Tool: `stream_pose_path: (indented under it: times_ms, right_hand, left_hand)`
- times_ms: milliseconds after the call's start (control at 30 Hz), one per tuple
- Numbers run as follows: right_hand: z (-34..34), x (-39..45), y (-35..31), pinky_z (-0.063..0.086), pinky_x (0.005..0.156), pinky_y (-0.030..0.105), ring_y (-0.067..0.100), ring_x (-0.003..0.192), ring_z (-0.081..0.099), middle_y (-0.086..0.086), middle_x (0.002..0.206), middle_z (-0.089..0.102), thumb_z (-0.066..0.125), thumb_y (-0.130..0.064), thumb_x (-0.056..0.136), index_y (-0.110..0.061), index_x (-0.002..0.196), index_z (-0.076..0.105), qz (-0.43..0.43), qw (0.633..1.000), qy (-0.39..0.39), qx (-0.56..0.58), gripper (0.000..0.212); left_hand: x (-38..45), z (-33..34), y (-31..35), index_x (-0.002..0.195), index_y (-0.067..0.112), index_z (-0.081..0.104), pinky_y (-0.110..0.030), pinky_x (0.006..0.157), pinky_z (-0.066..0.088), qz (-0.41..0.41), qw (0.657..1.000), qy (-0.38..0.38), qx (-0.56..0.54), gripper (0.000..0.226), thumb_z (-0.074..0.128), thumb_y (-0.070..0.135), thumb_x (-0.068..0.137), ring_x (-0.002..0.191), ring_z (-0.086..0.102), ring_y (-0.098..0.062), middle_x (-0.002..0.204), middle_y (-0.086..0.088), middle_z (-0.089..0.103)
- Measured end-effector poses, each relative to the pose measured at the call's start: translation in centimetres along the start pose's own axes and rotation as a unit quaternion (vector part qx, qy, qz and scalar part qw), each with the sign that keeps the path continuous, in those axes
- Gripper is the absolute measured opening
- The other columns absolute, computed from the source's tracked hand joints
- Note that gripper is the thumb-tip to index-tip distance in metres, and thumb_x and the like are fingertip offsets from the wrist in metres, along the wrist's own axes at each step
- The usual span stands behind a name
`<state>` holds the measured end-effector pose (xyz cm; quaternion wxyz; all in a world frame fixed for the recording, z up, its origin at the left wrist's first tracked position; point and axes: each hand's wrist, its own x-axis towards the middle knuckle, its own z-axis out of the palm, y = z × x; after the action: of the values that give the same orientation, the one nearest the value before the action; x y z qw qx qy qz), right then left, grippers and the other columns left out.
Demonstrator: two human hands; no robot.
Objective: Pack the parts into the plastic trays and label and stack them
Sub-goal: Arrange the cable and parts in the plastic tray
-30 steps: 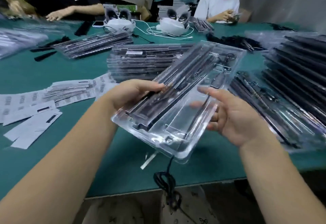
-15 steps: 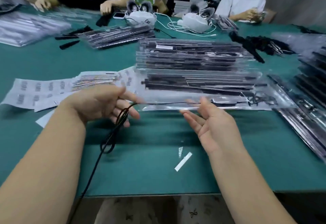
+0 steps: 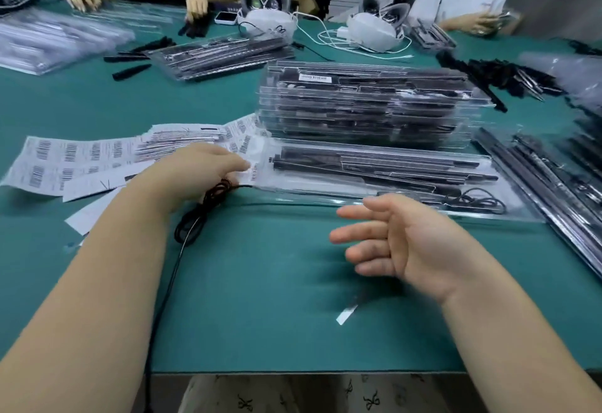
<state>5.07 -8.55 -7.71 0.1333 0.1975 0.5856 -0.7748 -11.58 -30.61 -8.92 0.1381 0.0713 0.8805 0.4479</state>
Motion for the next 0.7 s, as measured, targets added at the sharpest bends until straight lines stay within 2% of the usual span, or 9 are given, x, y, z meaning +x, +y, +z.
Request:
stream_pose_path:
  times_ms: [133, 233, 300, 367, 400, 433, 500, 600, 700]
  right_hand:
    - [0.2, 0.5, -2.6, 0.053, 0.049, 0.025, 0.016, 0.056, 0.067, 0.007, 0.079, 0.074, 0.050, -0.024, 0.093, -0.012, 0.095, 0.065, -0.105, 0.987, 0.050, -0.111, 0.019]
    - [0.7, 2.5, -4.1, 0.055, 0.056, 0.023, 0.009, 0.061, 0.067, -0.004, 0.074, 0.073, 0.057, -0.021, 0.091, -0.020, 0.087, 0.066, -0.221, 0.941, 0.117, -0.229, 0.009]
    - [0.9, 4.0, -3.8, 0.051, 0.065, 0.018, 0.002, 0.069, 0.061, -0.012, 0.080, 0.070, 0.062, -0.028, 0.087, -0.025, 0.091, 0.068, -0.310, 0.865, 0.160, -0.360, 0.007]
    - [1.1, 5.3, -2.7, 0.042, 0.084, 0.012, -0.001, 0.091, 0.053, -0.015, 0.102, 0.065, 0.066, -0.038, 0.084, -0.026, 0.107, 0.067, -0.360, 0.756, 0.144, -0.527, 0.027]
    - [1.1, 5.9, -2.0, 0.036, 0.097, 0.017, 0.003, 0.106, 0.049, -0.011, 0.114, 0.061, 0.065, -0.044, 0.083, -0.025, 0.117, 0.064, -0.360, 0.713, 0.116, -0.590, 0.039]
    - [0.9, 6.4, -1.5, 0.031, 0.106, 0.025, 0.009, 0.118, 0.043, -0.008, 0.124, 0.057, 0.064, -0.049, 0.083, -0.026, 0.124, 0.060, -0.344, 0.693, 0.090, -0.627, 0.047]
    - [0.8, 6.8, -1.1, 0.026, 0.110, 0.038, 0.015, 0.126, 0.036, -0.007, 0.133, 0.050, 0.059, -0.053, 0.084, -0.030, 0.128, 0.056, -0.309, 0.703, 0.070, -0.636, 0.050]
    - [0.6, 6.9, -1.0, 0.027, 0.109, 0.041, 0.017, 0.125, 0.036, -0.008, 0.132, 0.053, 0.056, -0.046, 0.090, -0.030, 0.124, 0.061, -0.321, 0.719, 0.081, -0.611, 0.038]
    - [1.1, 6.9, -0.7, 0.034, 0.101, 0.040, 0.024, 0.117, 0.045, -0.004, 0.125, 0.060, 0.052, -0.035, 0.095, -0.022, 0.119, 0.066, -0.358, 0.690, 0.098, -0.621, 0.030]
  left_hand:
    - [-0.8, -1.9, -0.3, 0.081, 0.031, 0.069, -0.025, 0.060, 0.044, 0.033, 0.996, -0.009, 0.079, 0.031, 0.079, 0.053, 0.062, 0.071, 0.063, -0.013, 0.081, 0.008, 0.068]
    - [-1.5, -2.6, -0.5, 0.074, 0.027, 0.069, -0.026, 0.060, 0.043, 0.000, 0.979, -0.034, 0.201, 0.042, 0.083, 0.058, 0.048, 0.072, 0.062, -0.014, 0.073, 0.007, 0.068]
    - [-1.7, -2.6, -0.3, 0.070, 0.029, 0.071, -0.025, 0.060, 0.043, 0.003, 0.971, -0.069, 0.228, 0.032, 0.084, 0.053, 0.054, 0.070, 0.061, -0.011, 0.068, 0.009, 0.069]
    - [-2.0, -2.4, -0.1, 0.070, 0.033, 0.072, -0.022, 0.058, 0.042, 0.026, 0.970, -0.121, 0.208, 0.021, 0.081, 0.049, 0.060, 0.062, 0.058, -0.007, 0.063, 0.011, 0.067]
    - [-2.2, -2.2, 0.1, 0.072, 0.033, 0.073, -0.020, 0.057, 0.043, 0.037, 0.970, -0.148, 0.189, 0.018, 0.077, 0.047, 0.062, 0.057, 0.057, -0.005, 0.063, 0.010, 0.067]
    - [-2.3, -2.1, 0.3, 0.074, 0.030, 0.073, -0.018, 0.055, 0.045, 0.046, 0.969, -0.175, 0.166, 0.014, 0.073, 0.042, 0.066, 0.056, 0.058, -0.003, 0.065, 0.009, 0.068]
    - [-2.7, -1.8, 0.8, 0.077, 0.022, 0.073, -0.016, 0.054, 0.048, 0.045, 0.963, -0.236, 0.123, 0.010, 0.068, 0.029, 0.072, 0.061, 0.064, -0.007, 0.075, 0.003, 0.073]
    - [-2.9, -1.4, 1.3, 0.080, 0.015, 0.073, -0.021, 0.056, 0.051, 0.028, 0.952, -0.286, 0.103, 0.026, 0.056, 0.029, 0.066, 0.065, 0.068, -0.017, 0.076, -0.009, 0.073]
    - [-3.1, -1.3, 1.5, 0.078, 0.019, 0.074, -0.026, 0.060, 0.052, 0.039, 0.949, -0.292, 0.109, 0.029, 0.052, 0.031, 0.064, 0.063, 0.066, -0.019, 0.072, -0.010, 0.071]
